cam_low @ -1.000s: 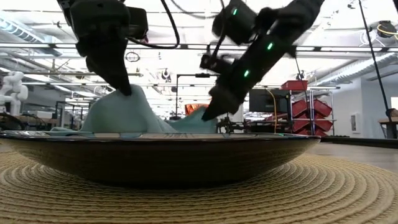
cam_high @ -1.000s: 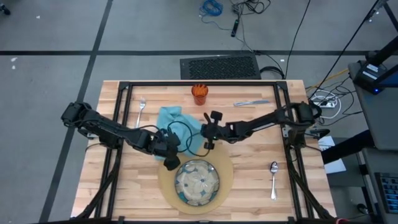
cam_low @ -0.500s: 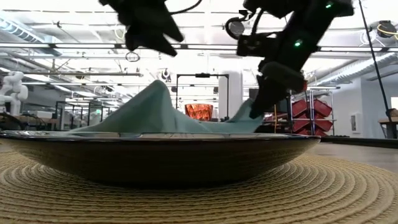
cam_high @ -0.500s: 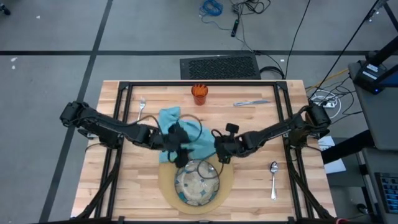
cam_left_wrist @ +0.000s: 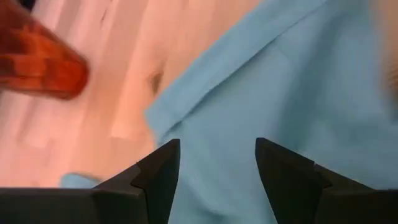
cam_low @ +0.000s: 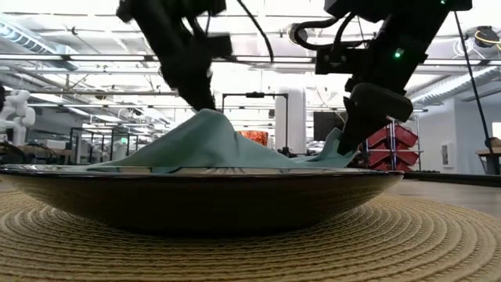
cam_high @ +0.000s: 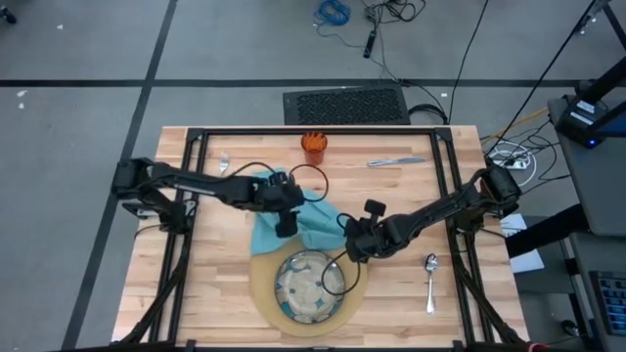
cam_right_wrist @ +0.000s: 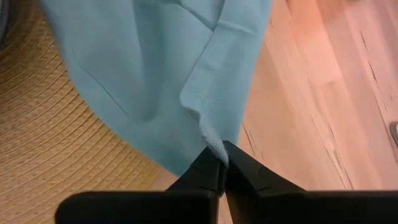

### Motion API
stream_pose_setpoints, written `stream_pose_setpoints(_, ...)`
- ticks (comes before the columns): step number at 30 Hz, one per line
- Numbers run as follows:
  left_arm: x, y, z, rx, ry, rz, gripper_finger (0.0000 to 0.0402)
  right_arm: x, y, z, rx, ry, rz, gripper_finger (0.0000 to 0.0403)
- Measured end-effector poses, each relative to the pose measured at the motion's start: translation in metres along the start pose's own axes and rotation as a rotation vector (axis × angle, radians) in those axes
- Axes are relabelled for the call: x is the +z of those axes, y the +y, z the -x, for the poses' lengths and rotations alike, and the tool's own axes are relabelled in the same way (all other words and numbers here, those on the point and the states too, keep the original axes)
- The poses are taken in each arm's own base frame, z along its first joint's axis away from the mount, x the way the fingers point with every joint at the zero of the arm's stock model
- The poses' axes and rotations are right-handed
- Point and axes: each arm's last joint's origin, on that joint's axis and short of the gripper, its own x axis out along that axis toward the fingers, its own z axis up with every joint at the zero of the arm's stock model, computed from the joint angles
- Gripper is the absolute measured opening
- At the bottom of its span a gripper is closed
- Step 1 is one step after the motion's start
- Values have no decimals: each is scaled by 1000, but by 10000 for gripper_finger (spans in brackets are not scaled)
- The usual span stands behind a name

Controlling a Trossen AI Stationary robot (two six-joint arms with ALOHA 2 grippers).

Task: Set table place
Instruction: Fold the blue table napkin

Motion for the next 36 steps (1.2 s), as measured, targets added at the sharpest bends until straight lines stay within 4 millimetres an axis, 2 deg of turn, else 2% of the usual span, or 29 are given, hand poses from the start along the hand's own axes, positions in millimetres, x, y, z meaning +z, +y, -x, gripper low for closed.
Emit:
stream_pose_setpoints(5,-2,10,-26,157,41,-87,195,-1,1,1,16,7,-5,0)
stream_pose_setpoints(9,1,13,-39,170,23,-153,195,-1,3,2,23,8,-6,0)
stream_pose_setpoints(16,-6,13,-59,144,86,-239,195,-2,3,1,42,20,-23,0)
stream_pose_setpoints(27,1,18,-63,176,29,-269,195,0,5,2,55,3,-38,0)
stream_pose_setpoints(36,-4,20,-65,135,69,-279,195,1,6,2,76,5,-46,0)
